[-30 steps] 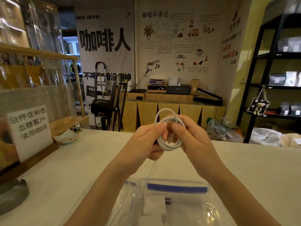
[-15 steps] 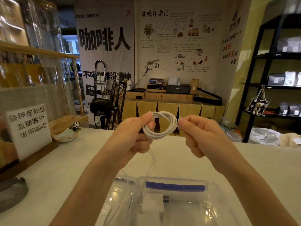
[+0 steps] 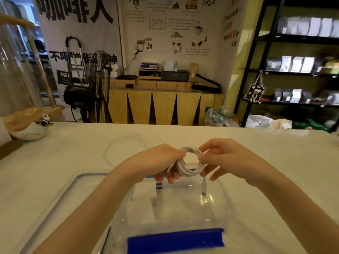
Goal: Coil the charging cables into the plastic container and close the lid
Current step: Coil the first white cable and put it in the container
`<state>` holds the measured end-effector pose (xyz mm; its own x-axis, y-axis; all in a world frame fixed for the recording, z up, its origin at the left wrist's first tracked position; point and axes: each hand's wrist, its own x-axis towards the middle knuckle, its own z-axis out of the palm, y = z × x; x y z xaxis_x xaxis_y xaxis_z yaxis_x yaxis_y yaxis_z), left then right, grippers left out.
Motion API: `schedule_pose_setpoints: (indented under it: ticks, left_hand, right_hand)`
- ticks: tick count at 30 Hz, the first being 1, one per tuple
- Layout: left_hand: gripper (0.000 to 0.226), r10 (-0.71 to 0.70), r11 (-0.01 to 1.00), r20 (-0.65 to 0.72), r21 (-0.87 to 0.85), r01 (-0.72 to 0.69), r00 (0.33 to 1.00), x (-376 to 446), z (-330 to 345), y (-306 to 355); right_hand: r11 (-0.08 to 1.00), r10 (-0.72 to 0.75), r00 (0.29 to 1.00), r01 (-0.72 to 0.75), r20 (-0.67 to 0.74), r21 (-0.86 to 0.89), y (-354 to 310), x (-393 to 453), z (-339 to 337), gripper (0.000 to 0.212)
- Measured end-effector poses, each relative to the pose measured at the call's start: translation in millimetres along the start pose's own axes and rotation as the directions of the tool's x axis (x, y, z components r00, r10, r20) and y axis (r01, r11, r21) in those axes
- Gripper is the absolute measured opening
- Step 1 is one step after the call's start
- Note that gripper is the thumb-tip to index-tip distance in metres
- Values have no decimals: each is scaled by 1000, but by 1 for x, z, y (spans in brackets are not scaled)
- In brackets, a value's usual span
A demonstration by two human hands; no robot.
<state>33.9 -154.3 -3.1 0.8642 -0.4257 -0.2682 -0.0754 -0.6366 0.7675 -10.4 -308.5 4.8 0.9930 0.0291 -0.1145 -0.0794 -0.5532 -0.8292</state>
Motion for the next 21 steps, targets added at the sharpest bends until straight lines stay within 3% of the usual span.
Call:
schedule_pose_setpoints:
  ticks: [5,10,13,16,18,21]
  left_hand:
    - [26,53,985,12,165,-54,999,11,15,-14]
    - [28,25,934,131,351,-70,991,21,26,-20]
    - [28,-52,893,203,447,-45,978,27,30,-20]
    - [35,-79,837,202,546,-45,976,31,36,-20]
    - [37,-59,794,175,605,-60,983,35,40,-19]
    - [35,-51,793,164,606,-60,985,40,43,-20]
  right_hand:
    - [993,107,994,-107,3,-49,18,1,10,25]
    - [919,136,990,-144,-47,-366,16,11,21,17]
    - [688,17,996,-76,-89,-722,8,14,32,20]
    - [440,-78,992,-52,-96,-897,-1,14,41,21]
    - [355,-91,992,-55,-93,-933,-2,16,44,21]
    - [318,-77,993,-58,-87,-946,2,18,47,23]
